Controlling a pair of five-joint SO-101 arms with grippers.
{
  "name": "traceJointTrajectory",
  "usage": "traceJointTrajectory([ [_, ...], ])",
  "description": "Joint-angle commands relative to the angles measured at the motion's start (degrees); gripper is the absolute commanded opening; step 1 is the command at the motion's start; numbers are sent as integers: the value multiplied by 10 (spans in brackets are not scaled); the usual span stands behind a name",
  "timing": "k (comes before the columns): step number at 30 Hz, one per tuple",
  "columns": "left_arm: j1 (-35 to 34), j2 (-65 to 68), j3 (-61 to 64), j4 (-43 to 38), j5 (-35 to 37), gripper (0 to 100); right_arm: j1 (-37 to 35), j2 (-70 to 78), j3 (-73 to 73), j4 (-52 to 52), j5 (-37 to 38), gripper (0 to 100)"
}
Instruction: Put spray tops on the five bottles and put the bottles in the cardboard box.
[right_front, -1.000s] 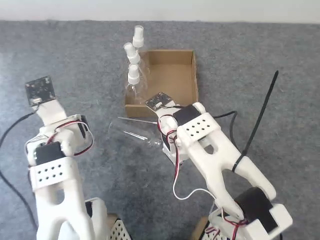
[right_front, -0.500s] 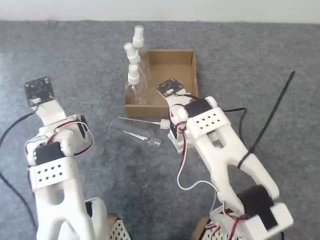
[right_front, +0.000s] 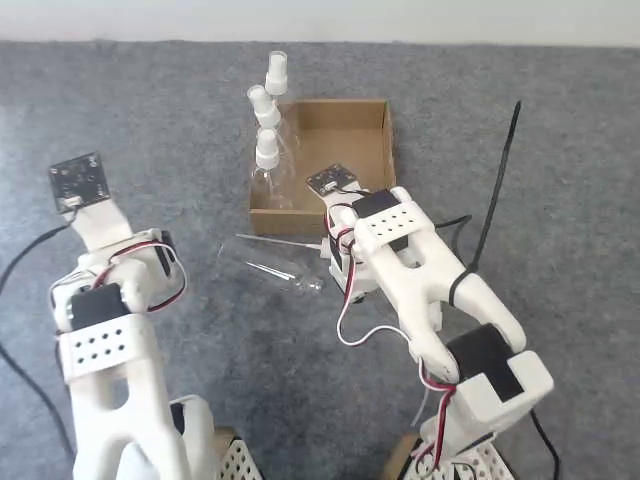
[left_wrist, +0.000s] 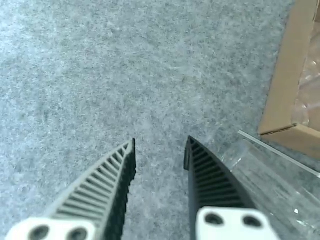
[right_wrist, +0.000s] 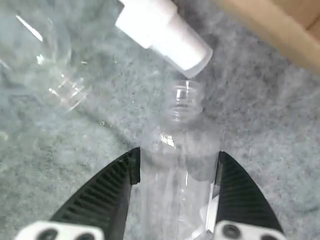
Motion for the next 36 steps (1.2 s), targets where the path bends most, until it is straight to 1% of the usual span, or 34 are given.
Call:
traceJointTrajectory([
  [1, -2, -2, -15, -15, 2, 151, 7, 0, -29, -12, 3, 197],
  [17, -2, -2, -15, -15, 2, 151, 7, 2, -25, -34, 6, 198],
  [26, -1, -2, -15, -15, 2, 151, 7, 44, -49, -43, 6, 199],
  [36, -1, -1, -15, -15, 2, 151, 8, 48, -56, -43, 7, 195],
])
